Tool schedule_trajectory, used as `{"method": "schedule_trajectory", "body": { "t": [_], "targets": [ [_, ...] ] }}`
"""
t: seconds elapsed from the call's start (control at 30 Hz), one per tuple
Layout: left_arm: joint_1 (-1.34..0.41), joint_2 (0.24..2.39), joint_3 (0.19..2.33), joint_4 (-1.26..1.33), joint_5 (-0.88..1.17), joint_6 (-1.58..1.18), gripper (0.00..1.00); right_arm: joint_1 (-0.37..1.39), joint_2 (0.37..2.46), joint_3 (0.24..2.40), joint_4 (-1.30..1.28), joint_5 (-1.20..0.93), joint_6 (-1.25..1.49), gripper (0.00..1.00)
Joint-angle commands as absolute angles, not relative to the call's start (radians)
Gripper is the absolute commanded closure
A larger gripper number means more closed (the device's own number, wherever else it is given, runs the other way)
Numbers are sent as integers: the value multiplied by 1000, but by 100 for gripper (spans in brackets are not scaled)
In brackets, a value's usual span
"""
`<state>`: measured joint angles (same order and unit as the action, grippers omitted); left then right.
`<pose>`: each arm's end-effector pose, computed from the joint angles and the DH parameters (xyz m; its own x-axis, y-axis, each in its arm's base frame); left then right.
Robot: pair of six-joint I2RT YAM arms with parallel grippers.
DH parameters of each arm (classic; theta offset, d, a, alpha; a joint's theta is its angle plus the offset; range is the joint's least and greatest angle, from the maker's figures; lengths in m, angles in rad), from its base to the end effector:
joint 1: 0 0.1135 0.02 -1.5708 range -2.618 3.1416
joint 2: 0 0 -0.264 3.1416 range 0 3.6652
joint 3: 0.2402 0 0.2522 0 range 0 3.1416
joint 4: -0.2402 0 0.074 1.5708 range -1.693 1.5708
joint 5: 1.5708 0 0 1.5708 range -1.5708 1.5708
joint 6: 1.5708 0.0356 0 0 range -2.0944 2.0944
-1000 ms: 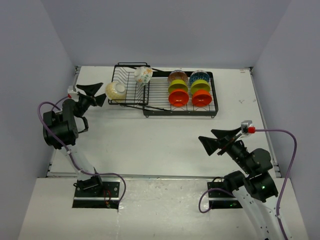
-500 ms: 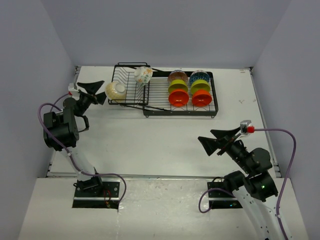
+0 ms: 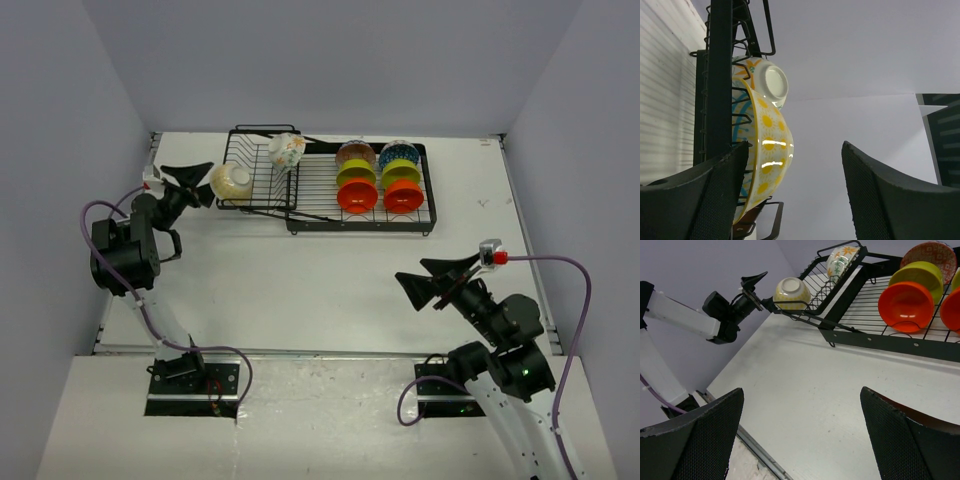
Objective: Unload the bowls from the dish rack
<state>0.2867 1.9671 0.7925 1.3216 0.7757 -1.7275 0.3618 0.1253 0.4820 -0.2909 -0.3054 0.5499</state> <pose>0.3621 0.0808 0.1688 -0.4788 -0.8763 0.0531 0.0666 -0.0965 -0.9931 0.0658 0.0363 0.2953 -0.2706 0.4305 -0.8611 -0.5592 0.6578 0.5046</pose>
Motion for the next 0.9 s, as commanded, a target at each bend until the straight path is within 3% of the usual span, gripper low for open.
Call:
{"method": "schedule_trajectory", "body": {
  "t": [0.0, 0.3, 0.43, 0.6, 0.87],
  "targets": [
    [279, 1997, 815, 1819, 788, -1739, 25, 367, 146, 476, -249, -314, 540, 1],
    [270, 2013, 831, 1829, 792, -1738, 40, 367, 164, 472, -235, -322, 543, 1],
    [268, 2031, 839, 1832, 788, -1749, 41, 367, 169, 472, -236, -319, 541, 1],
    [268, 2046, 842, 1833, 788, -1752, 55, 367, 170, 472, -232, -319, 541, 1],
    [262, 2059, 856, 1836, 795, -1752, 68, 367, 181, 474, -227, -324, 541, 1]
  ]
}}
